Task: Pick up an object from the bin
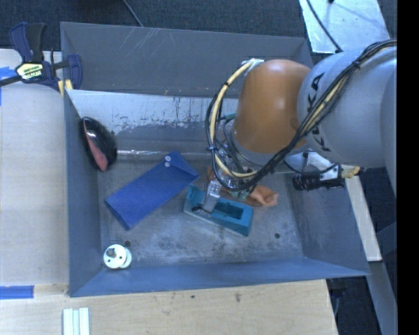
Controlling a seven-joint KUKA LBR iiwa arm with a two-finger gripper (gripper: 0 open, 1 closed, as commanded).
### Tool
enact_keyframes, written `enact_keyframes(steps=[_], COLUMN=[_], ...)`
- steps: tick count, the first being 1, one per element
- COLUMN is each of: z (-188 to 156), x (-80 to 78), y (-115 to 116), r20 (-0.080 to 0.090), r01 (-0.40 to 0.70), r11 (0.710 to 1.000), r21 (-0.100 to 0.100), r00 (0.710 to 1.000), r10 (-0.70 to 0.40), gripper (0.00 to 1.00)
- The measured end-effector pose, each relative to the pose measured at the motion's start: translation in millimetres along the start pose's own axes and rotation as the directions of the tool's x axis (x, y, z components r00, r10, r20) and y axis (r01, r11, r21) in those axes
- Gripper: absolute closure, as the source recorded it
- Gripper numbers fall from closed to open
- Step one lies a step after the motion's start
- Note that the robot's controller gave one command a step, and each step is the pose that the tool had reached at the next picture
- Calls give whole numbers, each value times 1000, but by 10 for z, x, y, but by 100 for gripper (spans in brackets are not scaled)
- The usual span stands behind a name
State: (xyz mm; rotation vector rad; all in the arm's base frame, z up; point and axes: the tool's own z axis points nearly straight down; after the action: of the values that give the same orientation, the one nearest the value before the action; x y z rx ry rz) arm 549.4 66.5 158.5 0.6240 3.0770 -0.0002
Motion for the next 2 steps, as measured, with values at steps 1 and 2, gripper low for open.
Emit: enact_keyframes(steps=[1, 2], z=[99, -122], x=[-70, -150], y=[-43, 94], r20=[2, -1], r01=[-149, -214], r11=[989, 977], r21=[-2, 1], r00=[989, 977], r10=[149, 214], gripper=[0, 0])
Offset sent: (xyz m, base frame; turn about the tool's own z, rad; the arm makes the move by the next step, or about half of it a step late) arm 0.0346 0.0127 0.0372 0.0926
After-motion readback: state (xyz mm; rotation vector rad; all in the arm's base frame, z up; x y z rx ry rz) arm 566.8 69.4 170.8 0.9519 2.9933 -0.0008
